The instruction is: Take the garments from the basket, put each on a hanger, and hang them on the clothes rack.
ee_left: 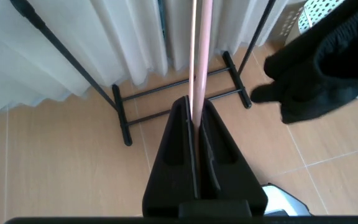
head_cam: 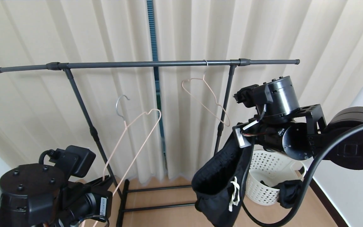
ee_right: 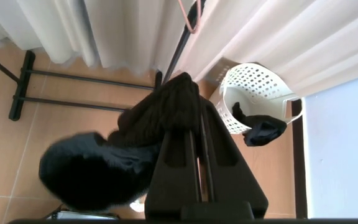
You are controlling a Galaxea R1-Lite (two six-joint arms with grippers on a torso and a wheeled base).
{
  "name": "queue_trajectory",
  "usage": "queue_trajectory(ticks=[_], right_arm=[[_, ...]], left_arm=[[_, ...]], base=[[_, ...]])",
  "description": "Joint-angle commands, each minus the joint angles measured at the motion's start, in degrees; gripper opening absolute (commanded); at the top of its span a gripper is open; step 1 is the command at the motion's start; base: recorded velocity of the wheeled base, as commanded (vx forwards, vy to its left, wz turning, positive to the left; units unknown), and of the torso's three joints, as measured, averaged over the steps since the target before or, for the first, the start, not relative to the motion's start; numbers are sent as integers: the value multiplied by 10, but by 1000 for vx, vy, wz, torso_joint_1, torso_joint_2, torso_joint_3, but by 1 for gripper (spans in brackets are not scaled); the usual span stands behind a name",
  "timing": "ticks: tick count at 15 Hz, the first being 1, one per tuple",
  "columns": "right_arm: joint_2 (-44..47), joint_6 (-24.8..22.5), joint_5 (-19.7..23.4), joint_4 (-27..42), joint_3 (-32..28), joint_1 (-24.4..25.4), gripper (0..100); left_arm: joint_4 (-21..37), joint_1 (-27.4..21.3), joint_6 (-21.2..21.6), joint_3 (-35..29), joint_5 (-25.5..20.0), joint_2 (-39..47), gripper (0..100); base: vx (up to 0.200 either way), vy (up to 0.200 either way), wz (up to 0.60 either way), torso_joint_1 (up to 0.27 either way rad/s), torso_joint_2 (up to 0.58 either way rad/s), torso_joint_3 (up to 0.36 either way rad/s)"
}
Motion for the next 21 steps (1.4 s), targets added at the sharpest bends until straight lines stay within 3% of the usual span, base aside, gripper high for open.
queue_trajectory(ticks=[1,7,14,16,21], right_arm=[[12,1,-8,0,1,12,0],[28,0,-36,-35,12,22,0],[48,-1,-53,-82,7,15,0],[59,-7,-59,-97,6,5,0],[87,-12,-75,-141,3,-3,0]], left_arm=[[-32,-22,1,32,0,4,0],[-132,-58,9,78,-1,40,0],[-140,-55,43,119,-182,-17,0],[-140,-54,58,135,-216,-45,0],[-140,-59,63,143,-228,-67,0]], base=[[0,0,0,0,0,0],[0,0,0,0,0,0],[0,0,0,0,0,0],[0,0,0,0,0,0],[0,0,0,0,0,0]])
